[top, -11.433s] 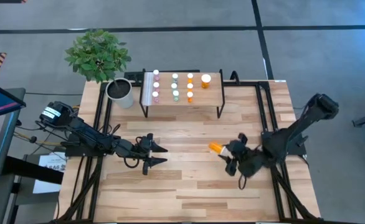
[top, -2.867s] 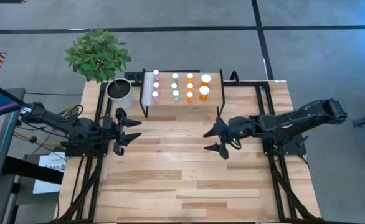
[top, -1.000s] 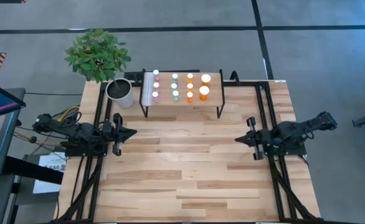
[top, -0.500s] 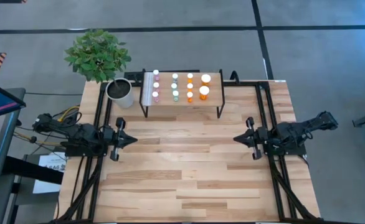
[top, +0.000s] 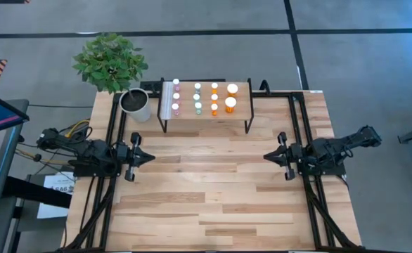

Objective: Pick and place medicine bottles onto shelf by color
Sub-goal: Return to Home Position

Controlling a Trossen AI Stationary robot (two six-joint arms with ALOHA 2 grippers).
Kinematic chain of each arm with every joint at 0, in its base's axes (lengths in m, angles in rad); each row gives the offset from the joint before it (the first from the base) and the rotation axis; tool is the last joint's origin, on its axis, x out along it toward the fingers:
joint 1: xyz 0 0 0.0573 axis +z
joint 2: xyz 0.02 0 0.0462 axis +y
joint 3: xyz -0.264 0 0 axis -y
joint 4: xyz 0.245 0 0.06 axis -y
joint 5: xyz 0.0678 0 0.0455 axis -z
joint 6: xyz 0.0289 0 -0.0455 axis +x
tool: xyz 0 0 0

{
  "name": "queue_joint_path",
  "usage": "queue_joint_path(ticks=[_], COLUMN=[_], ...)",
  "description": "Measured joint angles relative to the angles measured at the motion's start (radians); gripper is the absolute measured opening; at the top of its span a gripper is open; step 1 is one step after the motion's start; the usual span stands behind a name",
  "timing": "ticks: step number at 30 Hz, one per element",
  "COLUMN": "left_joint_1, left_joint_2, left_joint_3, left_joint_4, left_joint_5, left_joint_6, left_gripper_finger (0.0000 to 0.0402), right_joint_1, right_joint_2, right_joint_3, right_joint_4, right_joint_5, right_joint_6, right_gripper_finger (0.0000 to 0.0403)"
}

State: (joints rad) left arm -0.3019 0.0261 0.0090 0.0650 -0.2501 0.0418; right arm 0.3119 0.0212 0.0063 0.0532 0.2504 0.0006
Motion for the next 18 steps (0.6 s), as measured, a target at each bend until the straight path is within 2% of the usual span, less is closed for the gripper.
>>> queue_joint_path(ticks=[10,18], left_joint_1=[0.0,0.0], left_joint_2=[0.0,0.0], left_joint_3=[0.0,0.0], left_joint_4=[0.0,0.0], left_joint_5=[0.0,0.001], left_joint_6=[-0.088,-0.09], left_gripper_finger=[0.0,0.0], right_joint_1=[0.0,0.0], right_joint_2=[0.0,0.0], right_joint_3=[-0.001,-0.001], right_joint_4=[0.0,0.0], right_joint_5=[0.001,0.002], right_joint_6=[0.0,0.0], right_gripper_finger=[0.0051,0.0051])
